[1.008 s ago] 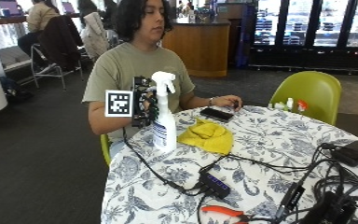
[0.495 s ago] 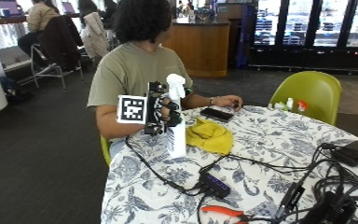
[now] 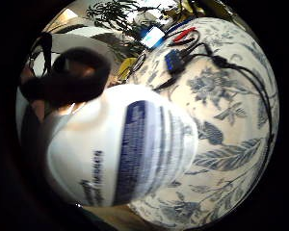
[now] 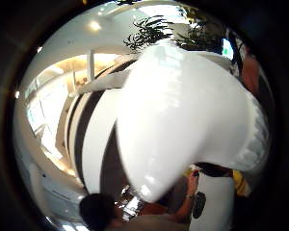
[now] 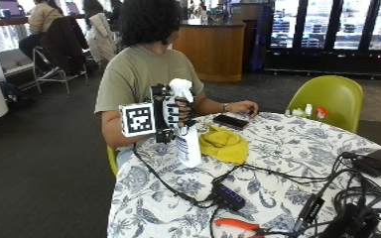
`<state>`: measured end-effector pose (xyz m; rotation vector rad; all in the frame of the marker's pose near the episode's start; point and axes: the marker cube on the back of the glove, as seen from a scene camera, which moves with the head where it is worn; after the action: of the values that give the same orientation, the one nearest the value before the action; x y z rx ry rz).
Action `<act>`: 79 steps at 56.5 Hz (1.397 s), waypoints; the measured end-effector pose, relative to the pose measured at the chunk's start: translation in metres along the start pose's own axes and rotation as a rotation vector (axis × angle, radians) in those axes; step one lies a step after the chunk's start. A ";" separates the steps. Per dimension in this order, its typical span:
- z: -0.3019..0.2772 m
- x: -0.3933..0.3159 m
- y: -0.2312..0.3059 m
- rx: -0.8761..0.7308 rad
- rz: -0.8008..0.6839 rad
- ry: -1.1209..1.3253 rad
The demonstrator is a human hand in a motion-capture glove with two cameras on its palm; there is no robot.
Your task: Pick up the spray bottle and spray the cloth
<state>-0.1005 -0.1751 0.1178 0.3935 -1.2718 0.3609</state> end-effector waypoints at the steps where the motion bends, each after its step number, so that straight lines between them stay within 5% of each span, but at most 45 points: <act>1: -0.002 -0.002 0.000 -0.014 -0.003 -0.001; 18: -0.014 -0.062 0.000 -0.511 0.029 0.168; 36: 0.029 -0.069 0.002 -1.079 0.305 0.588; 55: 0.087 -0.009 0.007 -1.243 0.562 1.116; 79: 0.117 0.028 0.019 -1.347 0.688 1.259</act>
<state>-0.2009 -0.2131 0.1750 -1.2869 -0.1323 0.1696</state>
